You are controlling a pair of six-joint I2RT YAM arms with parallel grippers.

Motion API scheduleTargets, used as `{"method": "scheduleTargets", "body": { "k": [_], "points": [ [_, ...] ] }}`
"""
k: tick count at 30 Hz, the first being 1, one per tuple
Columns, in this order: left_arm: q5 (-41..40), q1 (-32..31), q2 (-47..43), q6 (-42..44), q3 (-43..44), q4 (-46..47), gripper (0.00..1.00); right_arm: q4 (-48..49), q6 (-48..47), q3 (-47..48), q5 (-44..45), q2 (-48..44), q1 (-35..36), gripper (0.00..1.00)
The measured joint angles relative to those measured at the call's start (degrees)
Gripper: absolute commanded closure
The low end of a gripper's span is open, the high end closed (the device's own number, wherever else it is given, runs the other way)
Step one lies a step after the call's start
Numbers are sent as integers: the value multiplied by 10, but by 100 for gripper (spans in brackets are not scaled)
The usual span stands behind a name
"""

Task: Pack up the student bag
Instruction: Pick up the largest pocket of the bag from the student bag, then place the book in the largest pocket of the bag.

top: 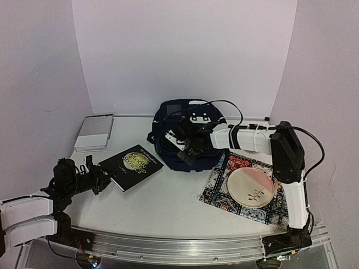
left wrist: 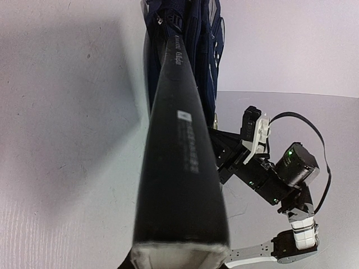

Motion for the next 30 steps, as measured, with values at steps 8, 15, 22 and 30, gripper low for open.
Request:
{"method": "scheduleTargets", "body": {
  "k": [8,15,22,30],
  "points": [
    [8,0,0,-5,11,-9,100,-18,2,27,-30,-33,-1,100],
    [27,0,1,-22,42,-9,100,-29,5,82,-38,-48,9,100],
    [38,-2,20,-52,64,-8,100,-52,17,135,-38,-48,28,100],
    [22,-35,79,-60,100,-9,100,-67,33,188,-43,-48,52,100]
  ]
}}
